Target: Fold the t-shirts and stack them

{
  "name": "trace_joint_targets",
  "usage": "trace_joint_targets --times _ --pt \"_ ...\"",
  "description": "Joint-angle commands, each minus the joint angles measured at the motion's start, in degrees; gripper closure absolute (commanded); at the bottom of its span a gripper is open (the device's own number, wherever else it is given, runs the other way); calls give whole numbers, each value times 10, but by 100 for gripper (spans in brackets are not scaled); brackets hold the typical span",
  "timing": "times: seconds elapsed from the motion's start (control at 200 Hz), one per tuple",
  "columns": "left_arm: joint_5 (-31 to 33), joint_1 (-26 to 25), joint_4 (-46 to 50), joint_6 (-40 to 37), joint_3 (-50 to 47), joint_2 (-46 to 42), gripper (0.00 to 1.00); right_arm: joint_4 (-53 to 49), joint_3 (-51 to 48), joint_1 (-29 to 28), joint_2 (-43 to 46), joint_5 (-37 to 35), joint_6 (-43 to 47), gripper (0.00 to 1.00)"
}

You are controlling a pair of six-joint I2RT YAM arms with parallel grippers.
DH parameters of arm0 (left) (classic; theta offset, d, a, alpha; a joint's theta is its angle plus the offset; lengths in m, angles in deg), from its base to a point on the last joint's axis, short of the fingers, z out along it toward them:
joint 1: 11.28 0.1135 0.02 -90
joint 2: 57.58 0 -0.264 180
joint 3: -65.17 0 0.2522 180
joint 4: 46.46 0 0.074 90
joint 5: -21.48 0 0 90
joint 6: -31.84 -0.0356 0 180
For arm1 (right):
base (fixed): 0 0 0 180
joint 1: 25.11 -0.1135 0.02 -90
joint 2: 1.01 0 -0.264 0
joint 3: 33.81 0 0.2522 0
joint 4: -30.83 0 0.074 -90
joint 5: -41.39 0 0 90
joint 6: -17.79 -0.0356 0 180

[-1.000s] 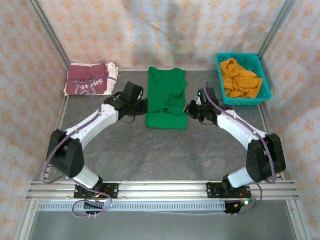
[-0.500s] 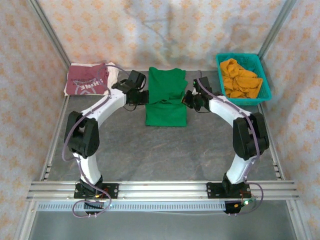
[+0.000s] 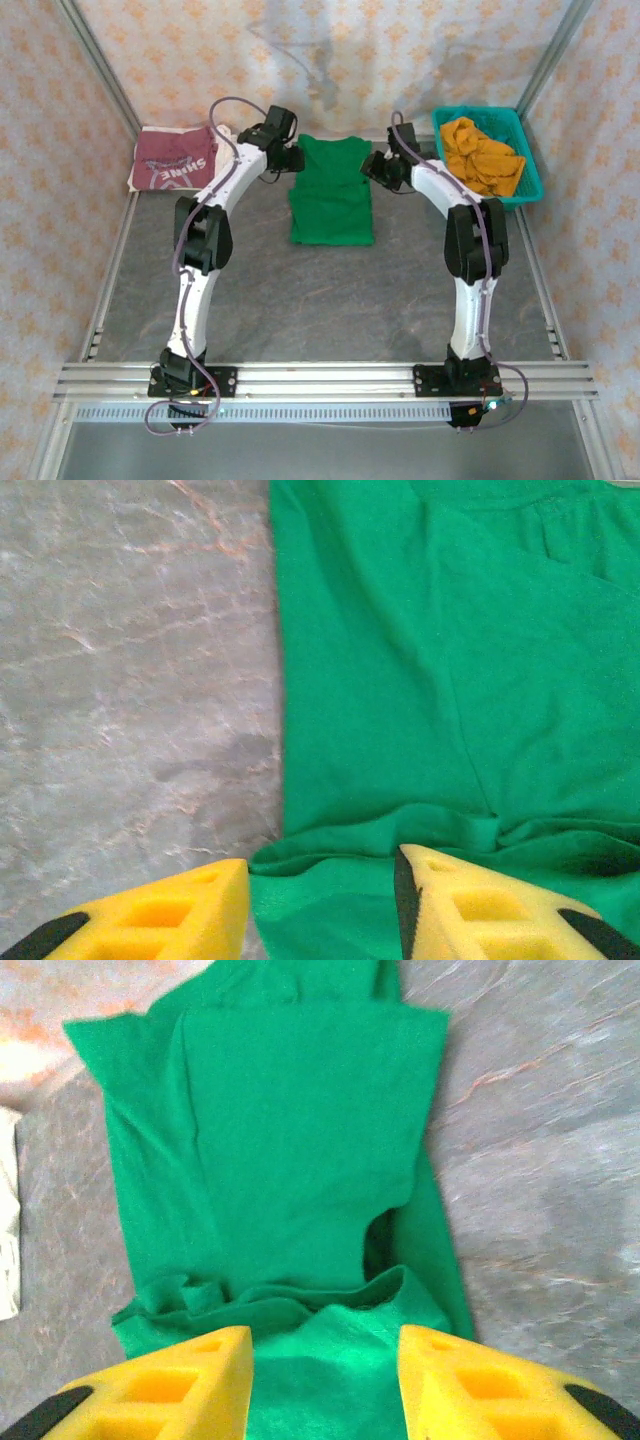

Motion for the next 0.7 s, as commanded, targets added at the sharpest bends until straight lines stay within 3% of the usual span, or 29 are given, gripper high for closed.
trace_joint_targets --times 0.0,0.135,0.245,0.365,0.696 --pt "33 -5 46 -10 -47 -77 57 -46 -23 -4 62 -17 21 56" --pt "20 -36 -100 6 -301 -227 57 83 -207 -35 185 -12 16 63" --pt "-15 -57 -208 32 -433 -285 60 176 -291 -57 208 34 -16 76" --pt "-19 -77 -249 29 -463 -264 63 203 -296 -67 173 49 -39 83" --pt "-37 -86 -339 59 -544 -198 69 254 -348 -76 92 52 -75 86"
